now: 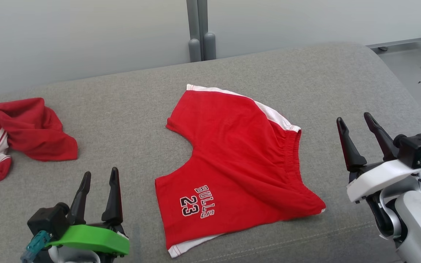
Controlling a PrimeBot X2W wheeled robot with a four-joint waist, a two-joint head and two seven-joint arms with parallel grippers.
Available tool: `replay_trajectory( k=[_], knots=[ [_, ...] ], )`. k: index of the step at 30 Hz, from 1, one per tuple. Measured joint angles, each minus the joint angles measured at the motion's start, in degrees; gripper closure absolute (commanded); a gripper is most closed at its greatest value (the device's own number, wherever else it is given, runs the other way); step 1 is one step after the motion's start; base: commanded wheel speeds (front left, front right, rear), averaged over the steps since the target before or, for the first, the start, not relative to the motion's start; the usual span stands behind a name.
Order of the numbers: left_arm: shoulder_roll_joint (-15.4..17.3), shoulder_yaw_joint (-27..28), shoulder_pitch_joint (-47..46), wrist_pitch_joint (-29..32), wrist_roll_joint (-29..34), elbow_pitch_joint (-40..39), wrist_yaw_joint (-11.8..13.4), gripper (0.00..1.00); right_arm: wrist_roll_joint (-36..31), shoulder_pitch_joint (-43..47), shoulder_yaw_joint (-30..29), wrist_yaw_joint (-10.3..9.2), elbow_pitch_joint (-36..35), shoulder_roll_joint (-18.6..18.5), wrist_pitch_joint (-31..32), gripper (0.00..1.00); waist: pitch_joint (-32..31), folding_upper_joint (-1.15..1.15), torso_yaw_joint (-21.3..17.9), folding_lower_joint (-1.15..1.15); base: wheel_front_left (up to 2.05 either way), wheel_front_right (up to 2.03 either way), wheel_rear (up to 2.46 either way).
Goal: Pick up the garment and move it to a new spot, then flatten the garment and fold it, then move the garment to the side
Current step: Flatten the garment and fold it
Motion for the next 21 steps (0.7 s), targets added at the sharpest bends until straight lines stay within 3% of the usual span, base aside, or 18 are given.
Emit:
replay_trajectory(
  k=[21],
  knots=[
    [-0.41, 3.08, 4.17, -0.15, 4.09, -2.16, 1.74, 0.00, -3.59, 1.54, -0.47, -0.48, -0.29, 2.60, -0.01, 0.00, -0.71, 0.00, 0.46, 0.00, 0.00, 0.00, 0.00]
  ],
)
